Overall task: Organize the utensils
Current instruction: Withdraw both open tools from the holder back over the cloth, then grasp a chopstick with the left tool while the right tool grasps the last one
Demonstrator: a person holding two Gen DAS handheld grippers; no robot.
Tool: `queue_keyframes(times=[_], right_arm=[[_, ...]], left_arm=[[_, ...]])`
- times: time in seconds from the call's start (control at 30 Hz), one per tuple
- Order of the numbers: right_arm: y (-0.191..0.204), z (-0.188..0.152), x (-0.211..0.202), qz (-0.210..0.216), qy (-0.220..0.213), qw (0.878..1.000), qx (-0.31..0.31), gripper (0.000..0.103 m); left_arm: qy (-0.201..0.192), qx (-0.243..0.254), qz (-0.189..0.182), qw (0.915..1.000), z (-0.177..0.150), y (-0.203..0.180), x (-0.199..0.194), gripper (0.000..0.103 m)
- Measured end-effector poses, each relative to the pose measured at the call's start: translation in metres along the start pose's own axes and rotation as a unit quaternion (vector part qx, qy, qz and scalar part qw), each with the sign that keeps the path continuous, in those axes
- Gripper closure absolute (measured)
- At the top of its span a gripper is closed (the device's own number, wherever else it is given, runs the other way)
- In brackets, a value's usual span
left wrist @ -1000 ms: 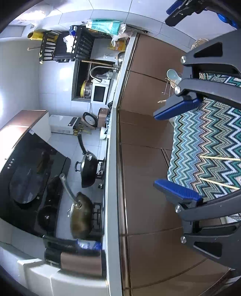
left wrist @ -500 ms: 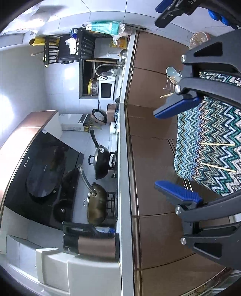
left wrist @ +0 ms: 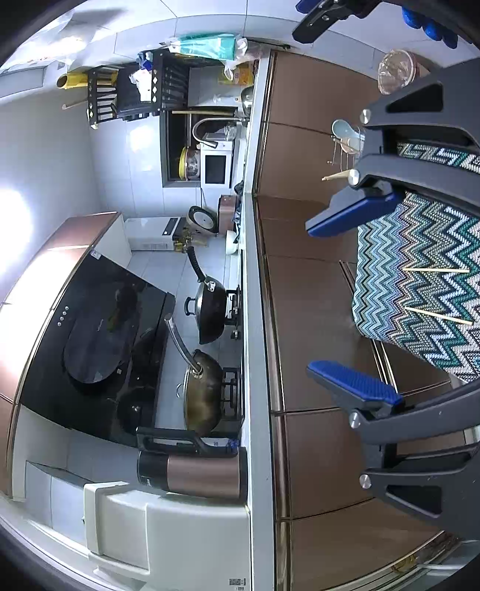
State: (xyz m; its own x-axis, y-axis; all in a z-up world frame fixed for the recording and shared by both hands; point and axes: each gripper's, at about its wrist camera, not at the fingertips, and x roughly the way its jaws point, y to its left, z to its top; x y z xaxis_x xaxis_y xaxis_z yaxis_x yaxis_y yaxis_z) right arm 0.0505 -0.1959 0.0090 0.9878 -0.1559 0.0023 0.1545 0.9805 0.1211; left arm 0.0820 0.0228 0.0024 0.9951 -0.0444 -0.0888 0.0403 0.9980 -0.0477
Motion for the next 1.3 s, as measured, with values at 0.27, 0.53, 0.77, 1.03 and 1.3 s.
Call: queue_keyframes(times=[0.27, 0.53, 0.77, 1.03, 1.3], right_arm=[[0.005, -0.014, 0.021, 0.015, 0.033, 0.999, 0.001, 0.0], [0.022, -0.04, 0.063, 0.042, 0.105, 0.994, -0.014, 0.0], [0.039, -0.072, 0.115, 0.079, 0.195, 0.977, -0.026, 0.0], [0.067, -0.117, 0.197, 0.144, 0.323, 0.935, -0.026, 0.022], [0.095, -0.182, 0.295, 0.186, 0.46, 0.868, -0.02, 0.066]], left_arm=[[0.016, -0.002, 0.013, 0.9998, -0.009, 0.004, 0.02, 0.035], [0.079, -0.02, -0.001, 0.9967, -0.029, 0.02, 0.067, 0.035], [0.192, -0.046, -0.046, 0.9791, -0.064, 0.046, 0.141, 0.035], [0.381, -0.057, -0.106, 0.9166, -0.134, 0.062, 0.253, 0.036], [0.484, -0.053, -0.143, 0.8617, -0.183, 0.054, 0.326, 0.057]])
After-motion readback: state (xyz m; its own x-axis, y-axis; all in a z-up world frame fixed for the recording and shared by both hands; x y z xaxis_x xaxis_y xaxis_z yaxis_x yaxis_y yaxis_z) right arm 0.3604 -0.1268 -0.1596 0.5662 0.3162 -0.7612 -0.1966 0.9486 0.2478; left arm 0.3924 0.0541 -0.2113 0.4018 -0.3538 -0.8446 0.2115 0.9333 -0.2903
